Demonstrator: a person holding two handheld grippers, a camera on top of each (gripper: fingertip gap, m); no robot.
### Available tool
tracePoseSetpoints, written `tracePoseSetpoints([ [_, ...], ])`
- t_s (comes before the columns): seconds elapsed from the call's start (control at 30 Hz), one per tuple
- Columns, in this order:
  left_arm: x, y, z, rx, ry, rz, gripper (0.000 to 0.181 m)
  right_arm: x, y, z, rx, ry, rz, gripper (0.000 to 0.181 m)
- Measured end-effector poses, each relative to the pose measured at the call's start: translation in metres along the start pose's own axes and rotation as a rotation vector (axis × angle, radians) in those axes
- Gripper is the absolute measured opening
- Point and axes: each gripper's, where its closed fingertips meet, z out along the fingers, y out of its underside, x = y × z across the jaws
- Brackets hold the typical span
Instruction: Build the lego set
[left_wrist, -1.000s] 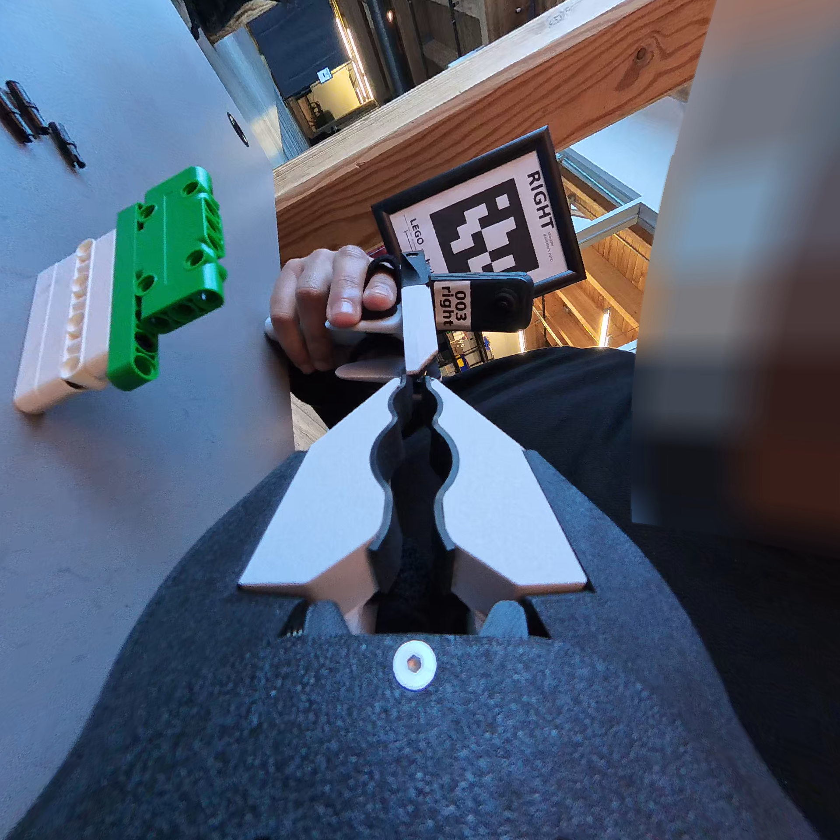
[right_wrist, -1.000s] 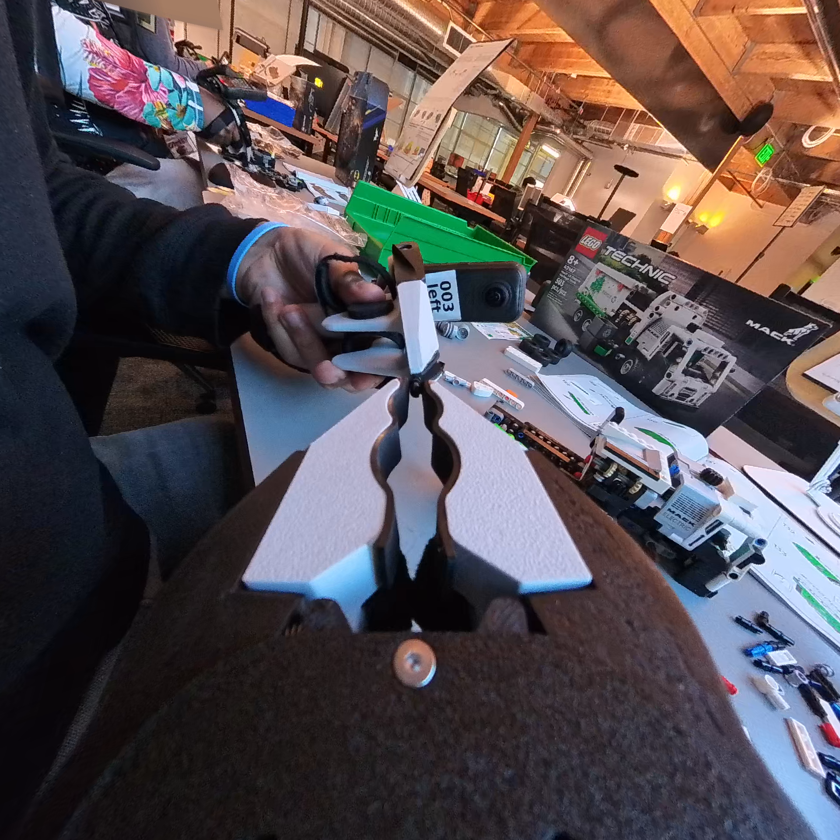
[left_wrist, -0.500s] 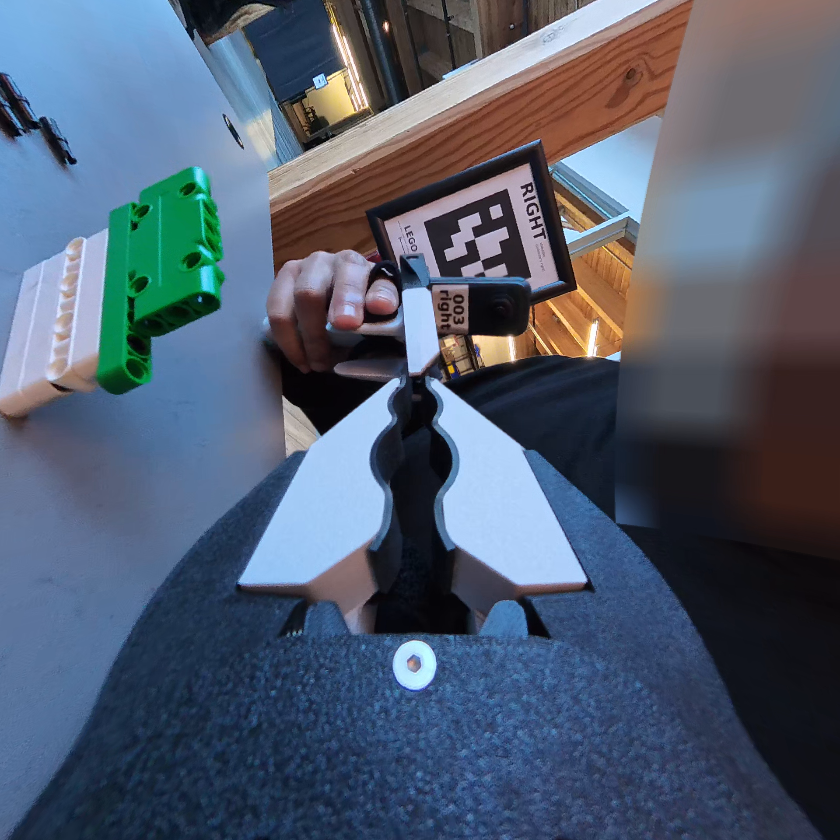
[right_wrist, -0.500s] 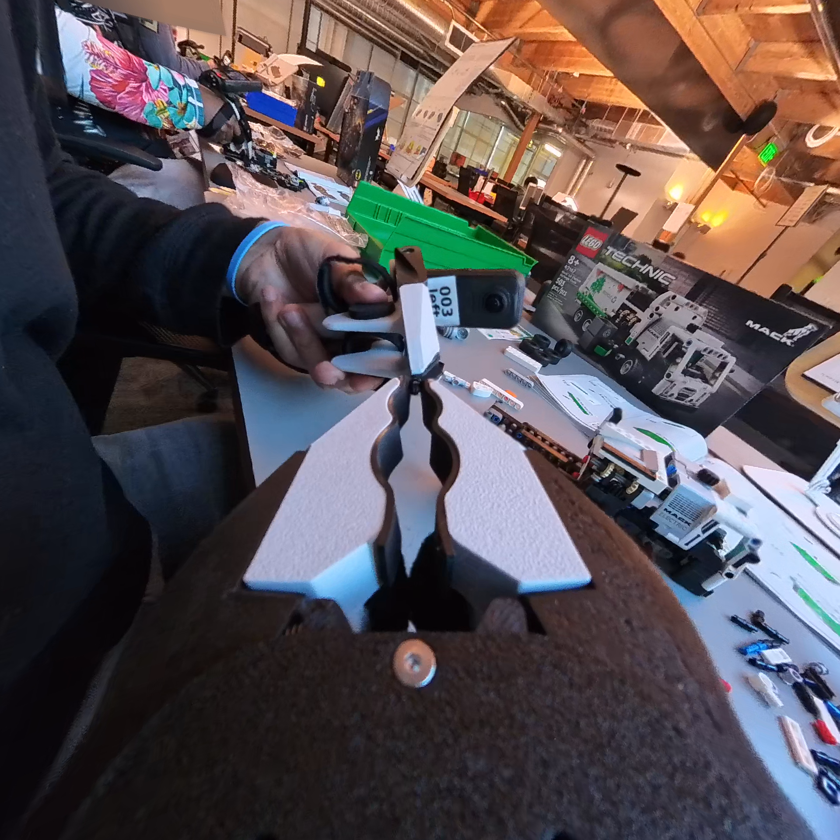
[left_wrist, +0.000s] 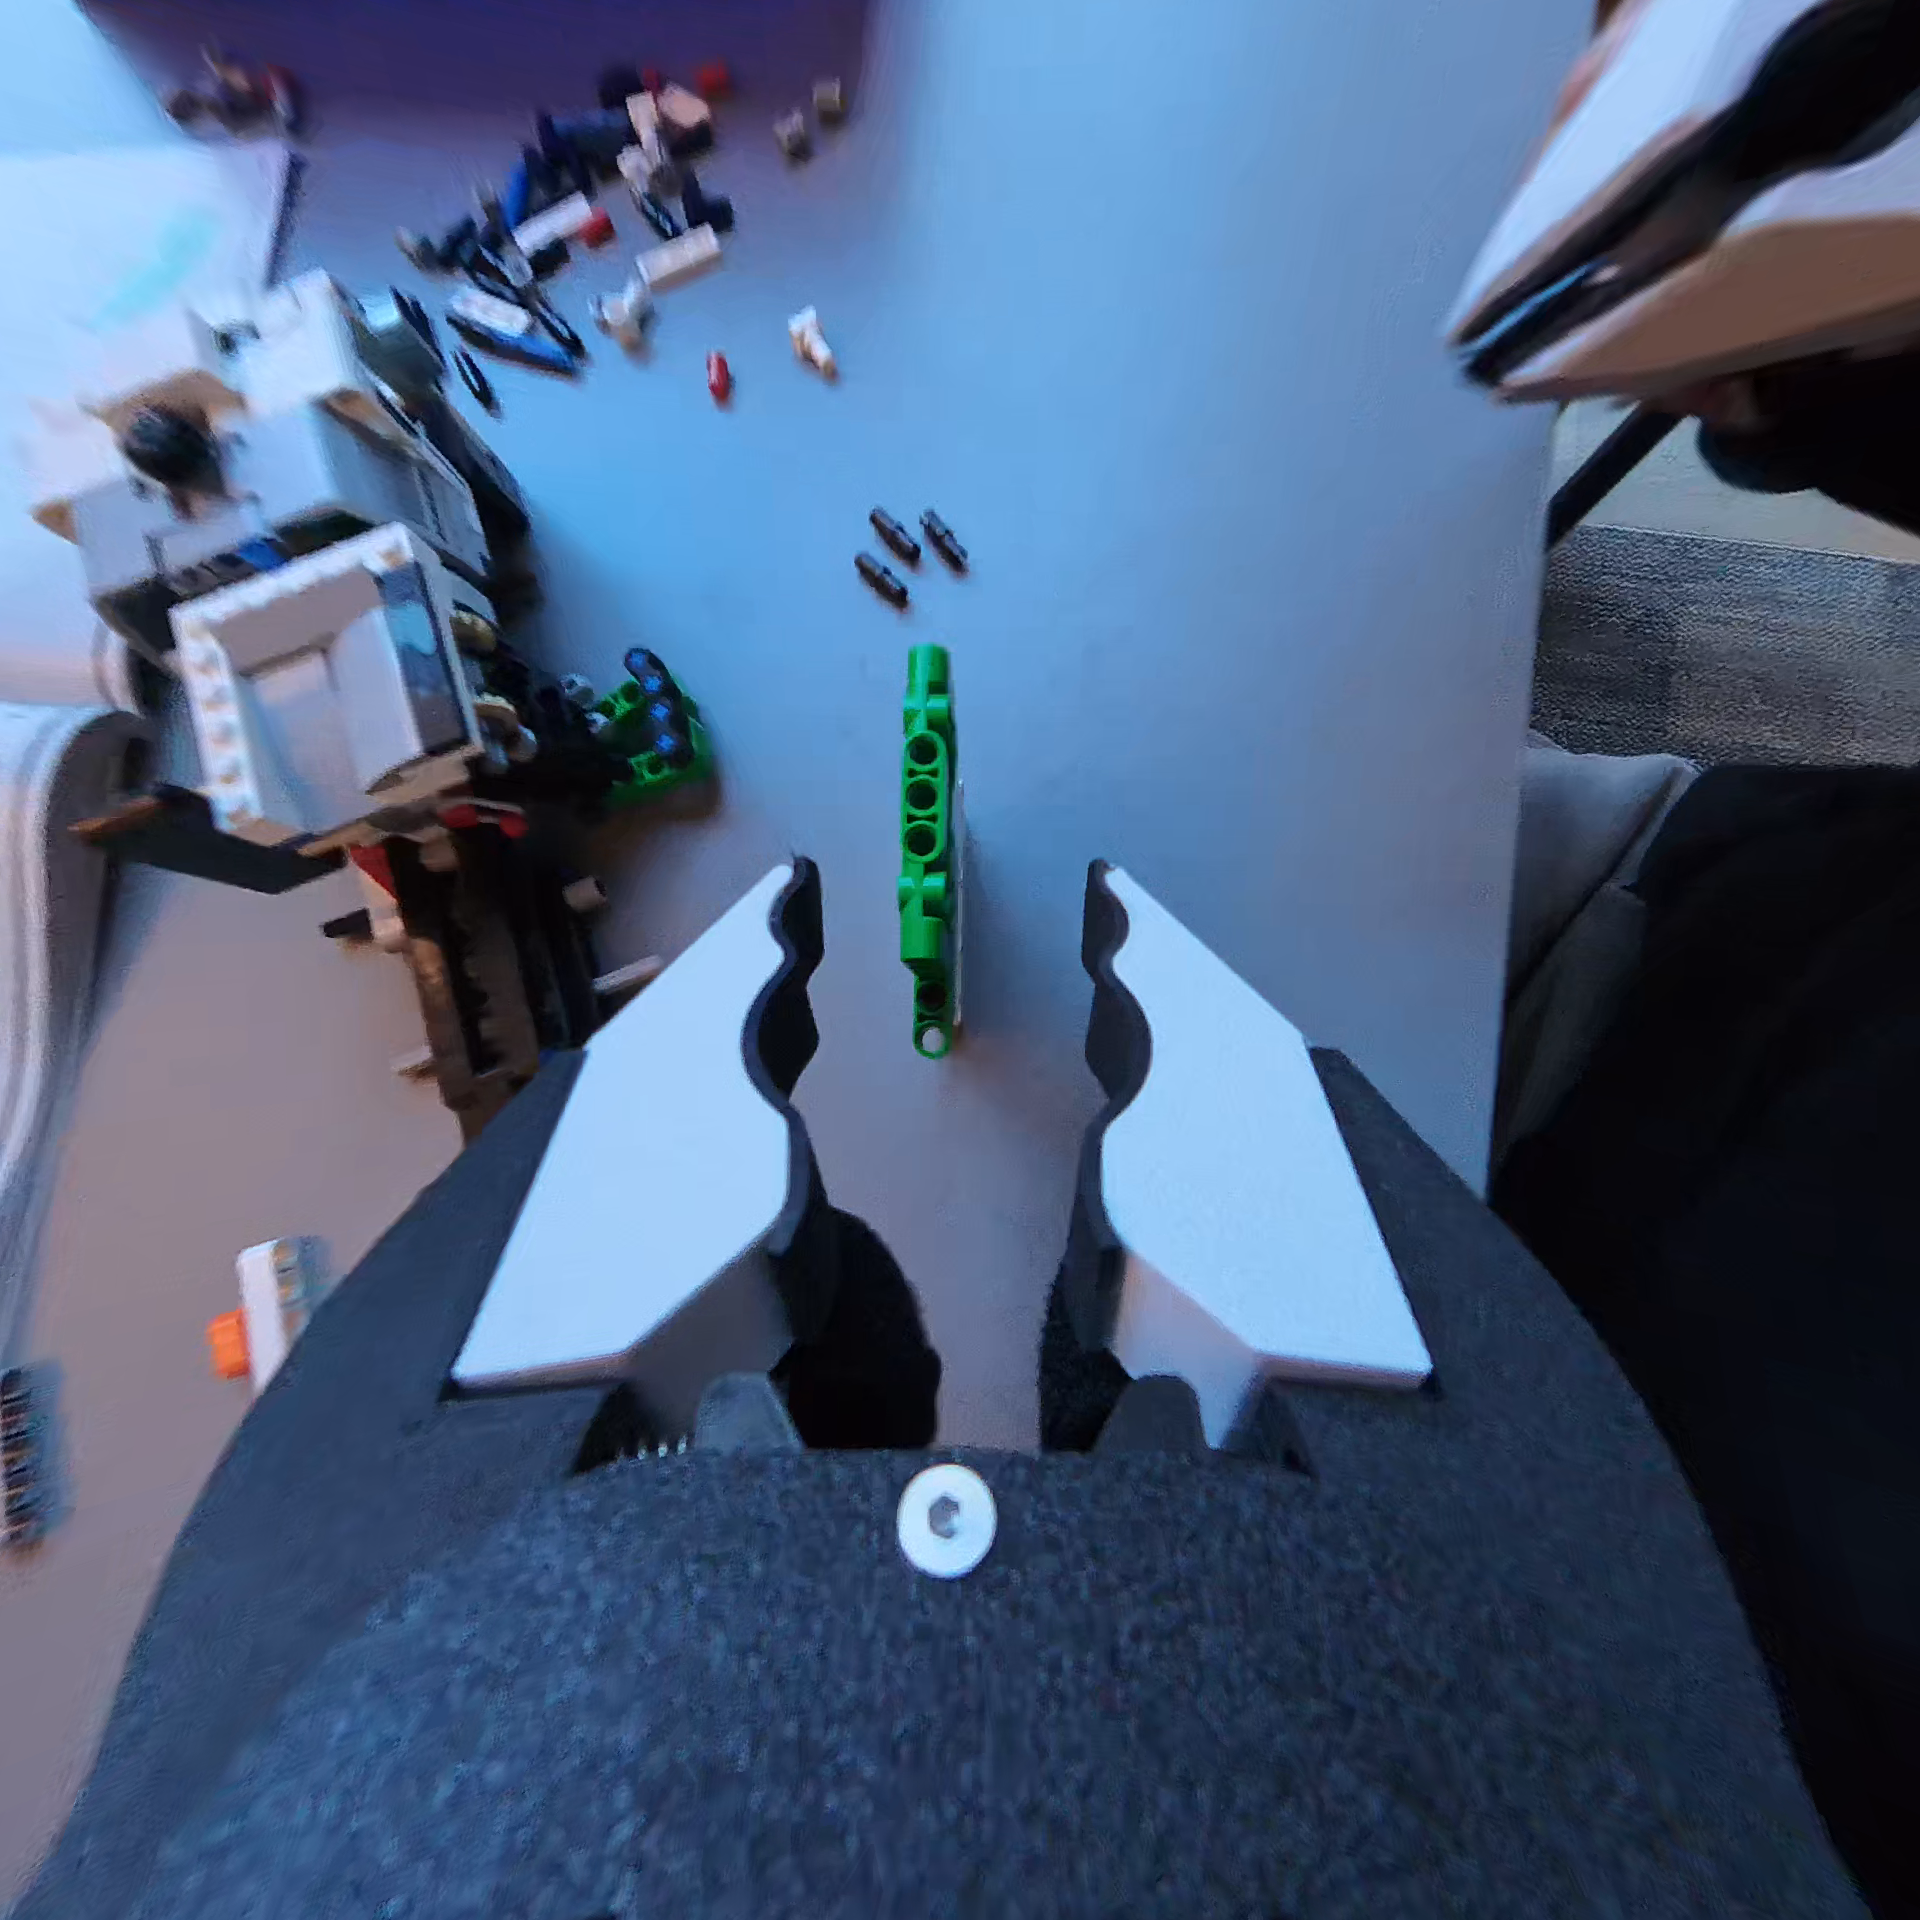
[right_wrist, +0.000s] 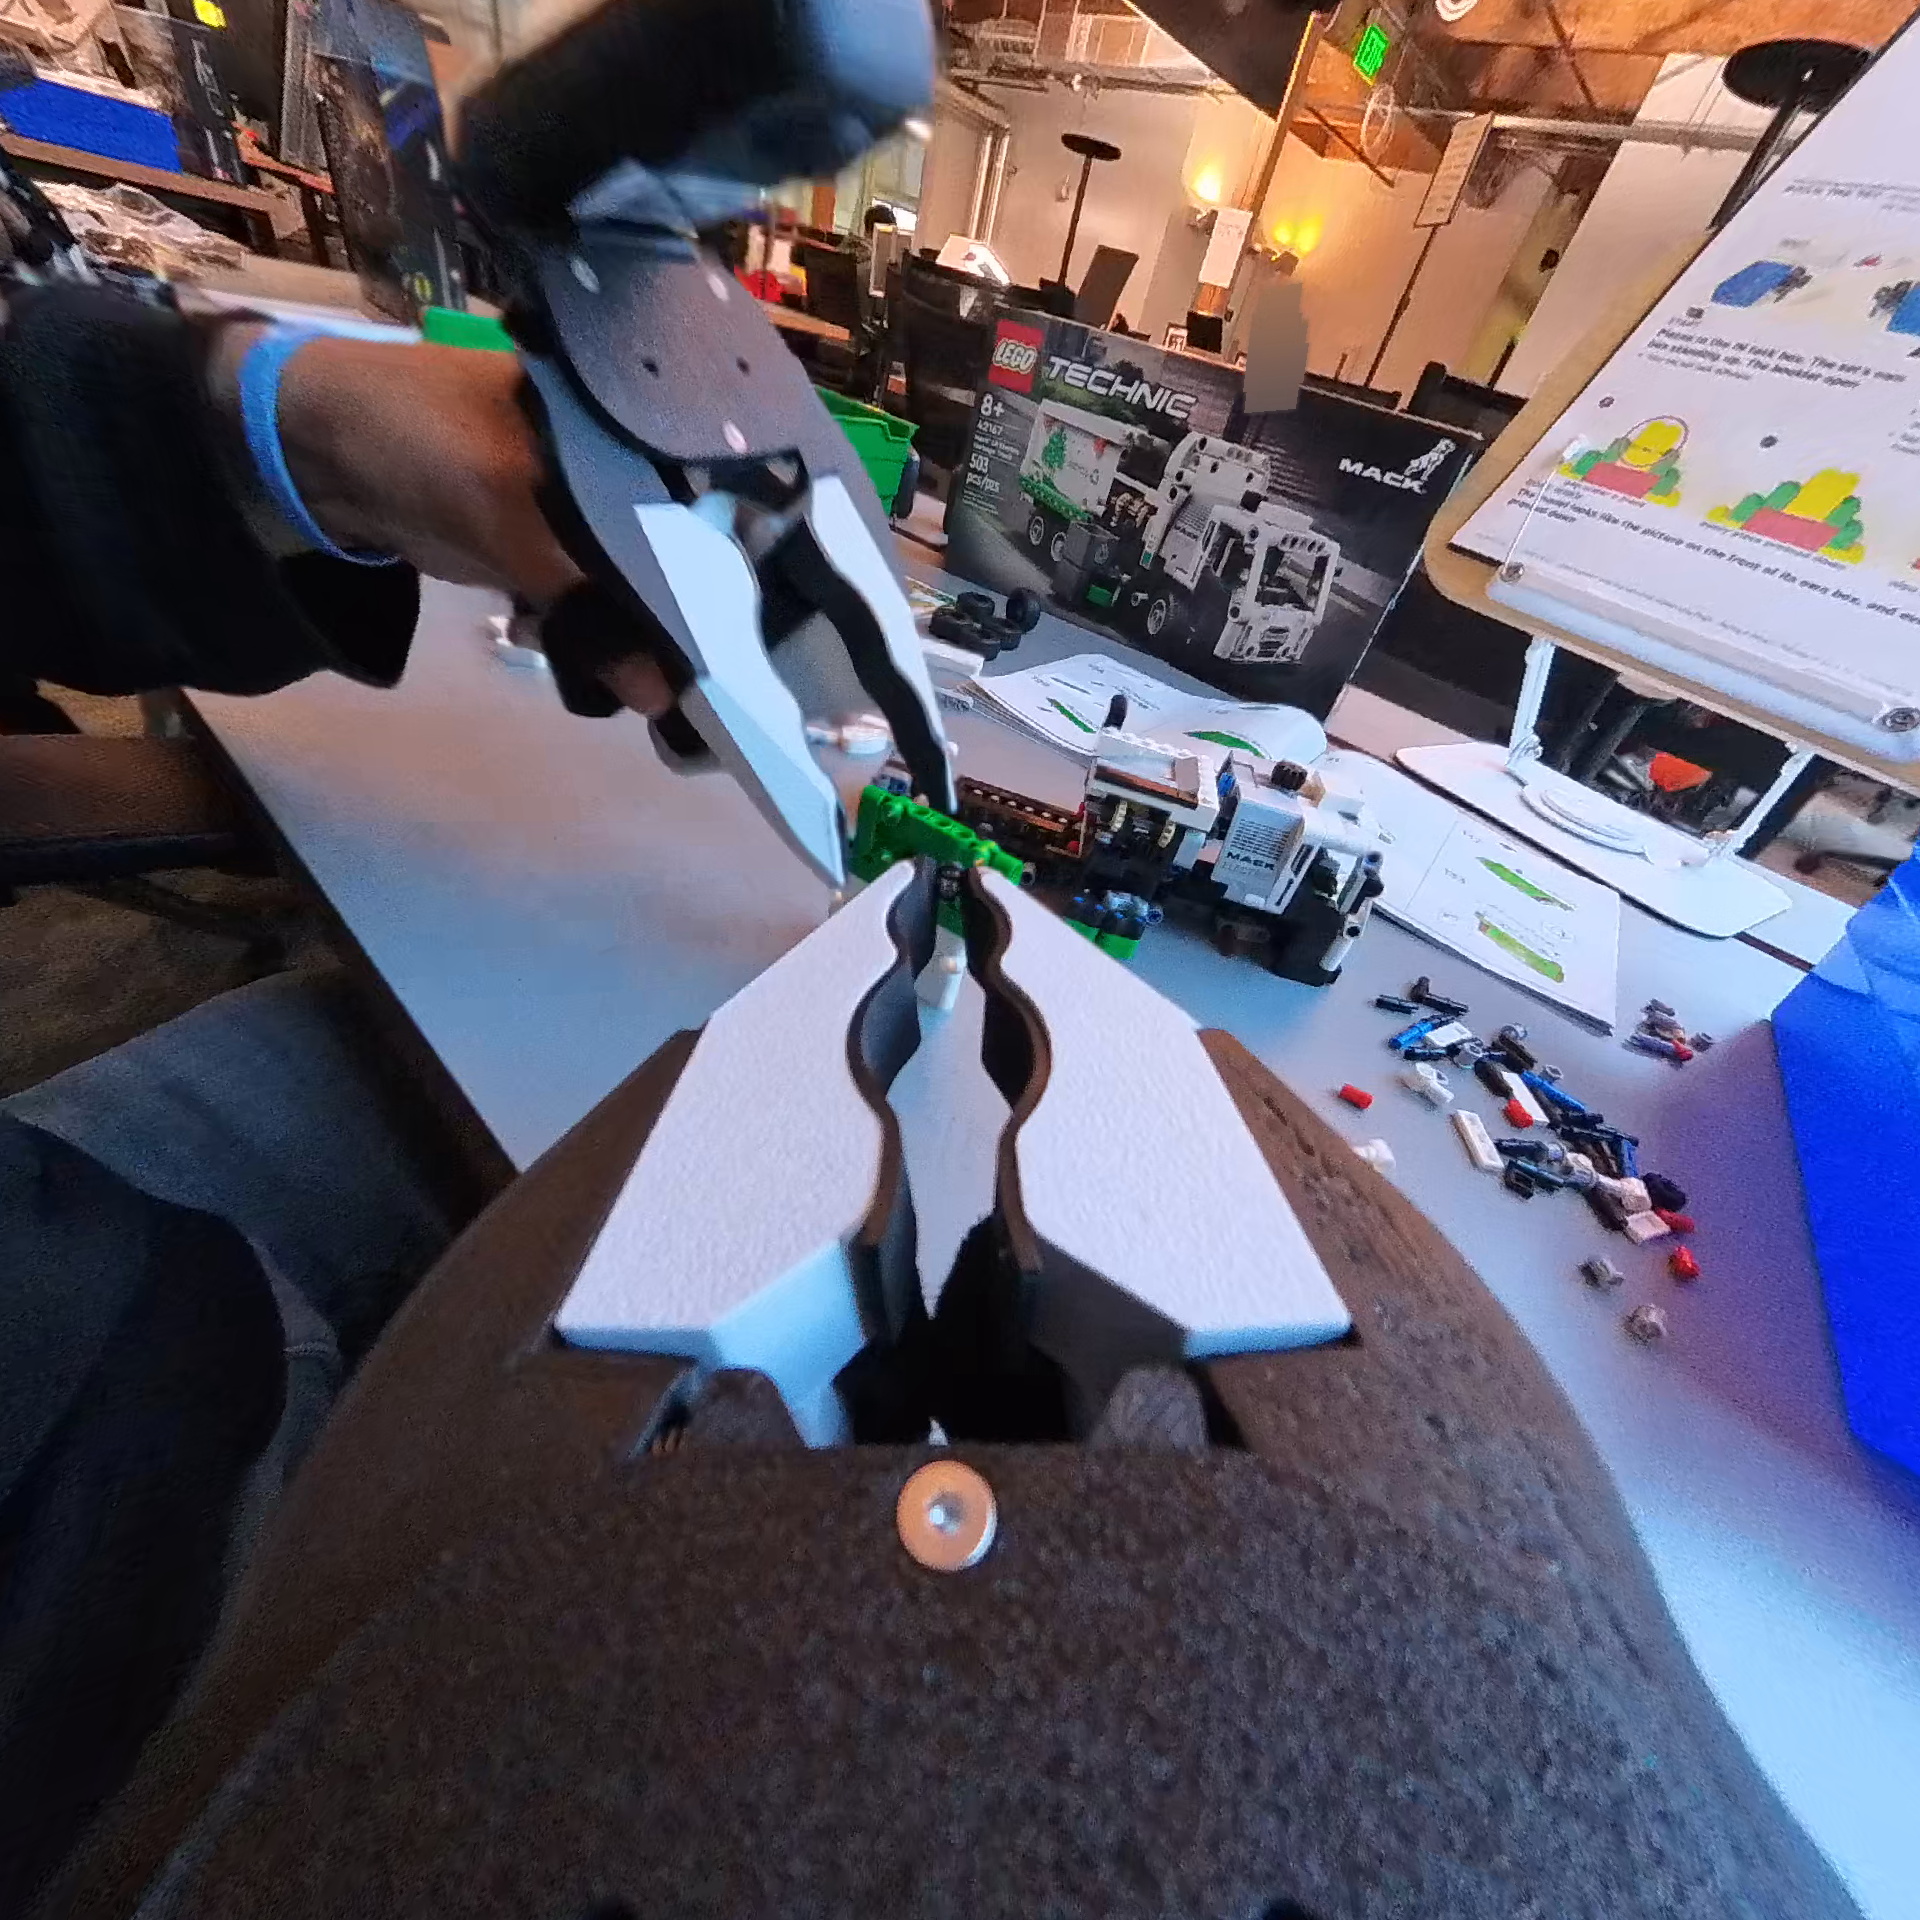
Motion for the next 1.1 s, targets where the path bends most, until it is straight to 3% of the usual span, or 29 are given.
tracePoseSetpoints([
  [0.27, -0.004, 0.009, 0.038, 0.000, 0.048, -0.084, 0.008, -0.006, -0.001, -0.008, 0.033, -0.041, 0.047, 0.004],
  [0.43, -0.009, 0.014, 0.041, -0.033, -0.007, -0.100, 0.006, 0.001, 0.005, -0.006, 0.012, -0.018, 0.056, 0.004],
  [0.5, -0.006, 0.001, 0.030, 0.077, 0.018, -0.173, 0.007, 0.003, 0.006, -0.003, 0.016, -0.014, 0.089, 0.004],
  [0.6, 0.012, -0.033, -0.003, 0.350, 0.129, -0.316, 0.006, 0.000, -0.002, 0.013, 0.051, -0.013, 0.130, 0.004],
  [0.67, 0.021, -0.040, -0.020, 0.457, 0.115, -0.366, 0.007, -0.004, -0.010, 0.028, 0.055, 0.014, 0.098, 0.004],
  [0.87, 0.039, -0.032, -0.062, 0.673, -0.058, -0.391, 0.006, -0.036, -0.036, 0.051, -0.004, 0.077, -0.034, 0.004],
  [1.1, 0.066, -0.015, -0.079, 0.789, -0.151, -0.386, 0.006, -0.080, -0.045, 0.047, -0.040, 0.051, -0.037, 0.004],
])
